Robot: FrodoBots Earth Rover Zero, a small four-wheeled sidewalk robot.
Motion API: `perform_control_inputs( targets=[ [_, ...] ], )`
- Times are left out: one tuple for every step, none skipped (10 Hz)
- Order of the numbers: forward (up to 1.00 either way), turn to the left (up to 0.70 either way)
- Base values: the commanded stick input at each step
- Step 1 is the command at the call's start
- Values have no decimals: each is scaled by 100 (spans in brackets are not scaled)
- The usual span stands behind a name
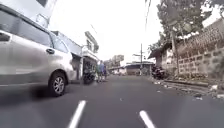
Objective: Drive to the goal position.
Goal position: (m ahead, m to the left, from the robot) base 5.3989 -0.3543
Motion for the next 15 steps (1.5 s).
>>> perform_control_inputs(
  targets=[
    [100,-39],
    [100,-17],
    [100,0],
    [100,0],
    [100,0],
    [100,-15],
    [100,-40],
    [100,-40],
    [100,-40],
    [100,-40],
    [100,-38],
    [100,-35],
    [100,-31],
    [100,-28],
    [100,-25]
  ],
)
